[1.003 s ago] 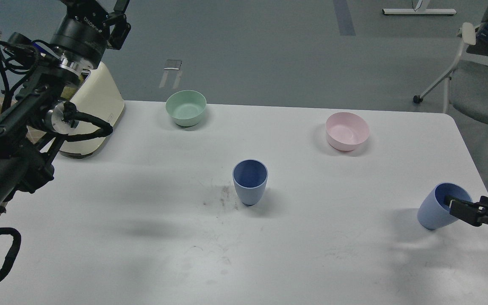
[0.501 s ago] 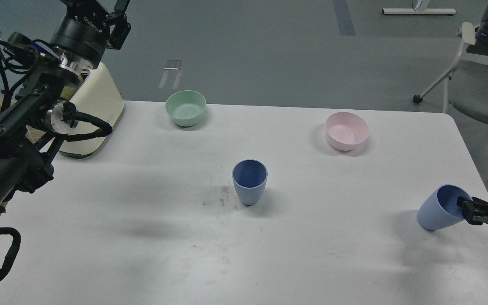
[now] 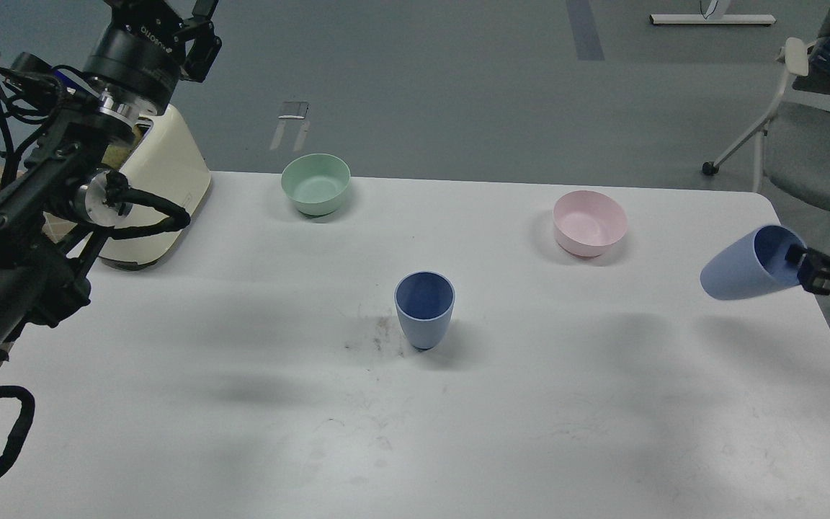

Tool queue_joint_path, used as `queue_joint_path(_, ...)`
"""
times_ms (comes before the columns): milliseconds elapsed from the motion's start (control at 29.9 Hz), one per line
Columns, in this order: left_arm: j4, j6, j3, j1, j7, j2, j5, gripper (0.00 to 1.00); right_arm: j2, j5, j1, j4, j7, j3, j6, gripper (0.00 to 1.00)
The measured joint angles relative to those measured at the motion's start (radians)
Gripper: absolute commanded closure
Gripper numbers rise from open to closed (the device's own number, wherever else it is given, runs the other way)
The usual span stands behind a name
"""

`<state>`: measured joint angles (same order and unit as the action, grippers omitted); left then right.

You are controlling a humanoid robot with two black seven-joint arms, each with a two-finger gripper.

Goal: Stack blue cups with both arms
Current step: 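Lift the blue cup with the right hand and lower it into the placed cup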

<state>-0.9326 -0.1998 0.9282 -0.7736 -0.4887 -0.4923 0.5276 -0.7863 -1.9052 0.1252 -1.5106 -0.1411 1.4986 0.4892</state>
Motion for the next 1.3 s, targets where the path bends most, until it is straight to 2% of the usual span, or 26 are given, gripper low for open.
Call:
queue_joint_path(201, 0.0, 0.002, 0.002, -0.002, 0.0, 0.005, -0.001, 0.02, 0.055, 0.027, 0.316, -0.002, 0.001, -0.051, 0.0, 1.0)
queue_joint_path(368, -0.002, -0.001, 0.008, -0.001, 0.0, 0.007, -0.028, 0.02, 0.184, 0.038, 0.499, -0.046, 0.006, -0.239, -0.001, 1.0)
queue_joint_path(535, -0.002, 0.003, 0.009, -0.002, 0.0, 0.007, -0.044, 0.02, 0.29, 0.038, 0.603, -0.069, 0.037, -0.455, -0.001, 1.0)
queue_joint_path(769, -0.002, 0.008, 0.017, -0.009, 0.0, 0.009, -0.046, 0.02, 0.303, 0.033, 0.693, -0.065, 0.04, -0.726, -0.001, 1.0)
queue_joint_path(1003, -0.002, 0.01, 0.021, -0.012, 0.0, 0.021, -0.045, 0.02, 0.312, 0.026, 0.702, -0.059, 0.046, -0.84, -0.001, 1.0)
queue_joint_path(1304, -0.002, 0.011, 0.023, -0.012, 0.0, 0.023, -0.046, 0.02, 0.329, 0.023, 0.702, -0.04, 0.047, -0.89, -0.001, 1.0)
